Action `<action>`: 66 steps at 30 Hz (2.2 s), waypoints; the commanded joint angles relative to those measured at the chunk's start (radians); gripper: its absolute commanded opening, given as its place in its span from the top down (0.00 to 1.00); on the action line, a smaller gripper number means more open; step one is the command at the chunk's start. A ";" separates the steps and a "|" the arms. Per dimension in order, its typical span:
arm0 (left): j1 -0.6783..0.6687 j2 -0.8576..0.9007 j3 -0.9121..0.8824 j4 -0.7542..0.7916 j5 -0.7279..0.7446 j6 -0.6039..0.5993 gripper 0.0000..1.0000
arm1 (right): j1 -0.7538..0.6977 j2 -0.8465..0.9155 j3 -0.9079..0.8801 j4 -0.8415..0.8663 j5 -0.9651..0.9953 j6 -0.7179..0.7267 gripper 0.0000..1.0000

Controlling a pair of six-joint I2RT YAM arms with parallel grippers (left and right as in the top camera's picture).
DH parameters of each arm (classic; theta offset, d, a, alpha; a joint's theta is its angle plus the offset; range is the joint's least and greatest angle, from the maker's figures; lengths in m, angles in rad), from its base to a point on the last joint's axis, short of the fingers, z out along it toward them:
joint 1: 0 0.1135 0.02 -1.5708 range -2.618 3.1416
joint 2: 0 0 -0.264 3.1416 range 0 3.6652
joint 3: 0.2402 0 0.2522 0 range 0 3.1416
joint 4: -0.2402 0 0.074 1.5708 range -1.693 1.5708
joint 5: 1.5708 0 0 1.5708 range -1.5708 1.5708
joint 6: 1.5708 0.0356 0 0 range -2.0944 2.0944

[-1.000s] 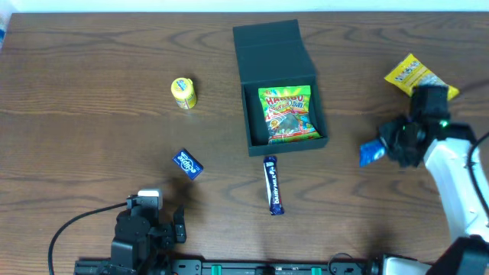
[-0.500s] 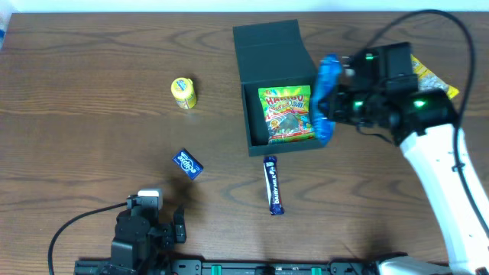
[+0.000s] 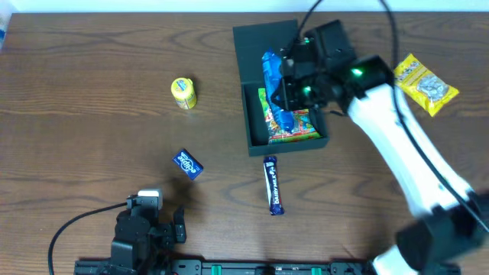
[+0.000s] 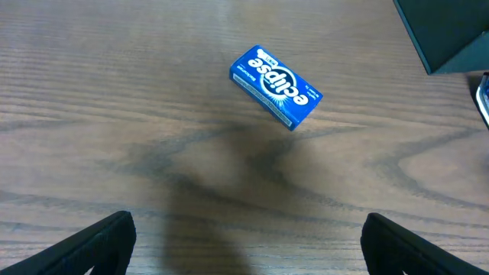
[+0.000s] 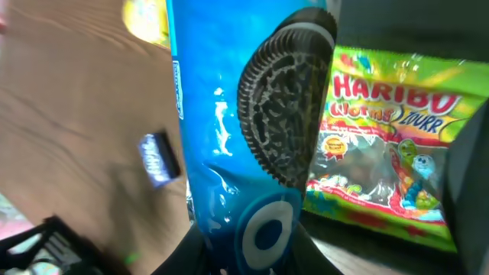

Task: Pack container
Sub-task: 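Lift the Oreo pack and carry it into the black box, then lower the Oreo pack beside the Haribo bag and release it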

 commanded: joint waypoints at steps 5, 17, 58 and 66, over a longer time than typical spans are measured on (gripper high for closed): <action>0.006 -0.006 -0.013 -0.066 -0.026 -0.011 0.05 | 0.026 0.234 0.130 -0.047 -0.009 -0.055 0.98; 0.006 -0.006 -0.013 -0.066 -0.026 -0.011 0.05 | 0.088 0.326 0.137 0.016 0.133 0.081 0.98; 0.006 -0.006 -0.013 -0.066 -0.026 -0.011 0.05 | 0.166 0.326 0.018 0.065 0.225 0.298 0.98; 0.006 -0.006 -0.013 -0.066 -0.026 -0.011 0.05 | 0.167 0.326 0.018 0.066 0.226 0.273 0.94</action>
